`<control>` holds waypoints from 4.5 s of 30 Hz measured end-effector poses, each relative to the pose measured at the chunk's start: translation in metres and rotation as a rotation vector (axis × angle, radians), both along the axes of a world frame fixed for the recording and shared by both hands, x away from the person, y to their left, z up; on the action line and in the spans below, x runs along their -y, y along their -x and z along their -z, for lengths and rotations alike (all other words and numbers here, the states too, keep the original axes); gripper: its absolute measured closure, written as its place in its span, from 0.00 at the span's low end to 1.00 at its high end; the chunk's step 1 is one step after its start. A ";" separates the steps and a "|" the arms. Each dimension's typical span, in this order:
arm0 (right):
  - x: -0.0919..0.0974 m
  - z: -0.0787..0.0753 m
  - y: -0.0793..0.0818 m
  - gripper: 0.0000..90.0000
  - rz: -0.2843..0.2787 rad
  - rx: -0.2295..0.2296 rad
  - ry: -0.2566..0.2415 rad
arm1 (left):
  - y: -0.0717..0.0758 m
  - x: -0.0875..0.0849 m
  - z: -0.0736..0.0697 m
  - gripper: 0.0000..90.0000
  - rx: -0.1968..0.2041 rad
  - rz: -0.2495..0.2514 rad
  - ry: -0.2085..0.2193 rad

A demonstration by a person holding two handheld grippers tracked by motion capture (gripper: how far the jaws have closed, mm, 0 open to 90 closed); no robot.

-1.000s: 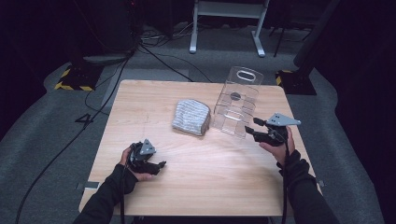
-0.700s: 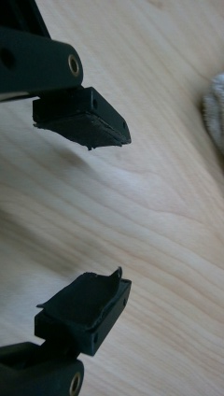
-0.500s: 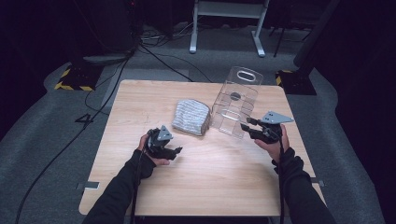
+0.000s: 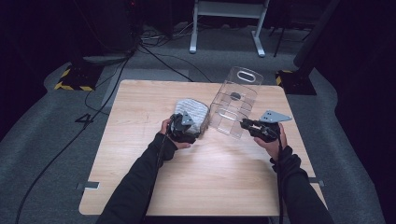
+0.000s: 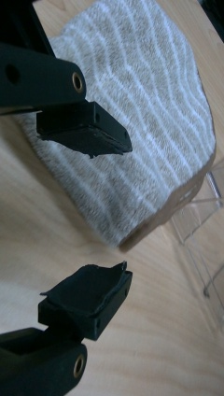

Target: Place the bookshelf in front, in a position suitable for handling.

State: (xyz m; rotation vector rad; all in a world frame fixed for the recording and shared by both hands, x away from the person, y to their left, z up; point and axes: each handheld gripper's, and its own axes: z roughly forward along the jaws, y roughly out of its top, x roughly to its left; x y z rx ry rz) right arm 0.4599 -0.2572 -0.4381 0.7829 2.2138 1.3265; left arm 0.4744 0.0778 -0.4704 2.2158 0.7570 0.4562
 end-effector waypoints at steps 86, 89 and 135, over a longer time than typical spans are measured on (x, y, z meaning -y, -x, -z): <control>-0.021 -0.017 0.094 0.77 -0.005 0.114 0.034 | 0.159 -0.069 0.000 0.36 -0.054 0.137 0.079; -0.016 -0.015 0.080 0.71 0.035 0.105 0.021 | 0.150 -0.065 0.002 0.32 -0.047 0.091 0.070; -0.045 0.016 0.045 0.85 -0.042 -0.027 0.059 | 0.107 -0.048 0.021 0.16 -0.132 -0.028 0.013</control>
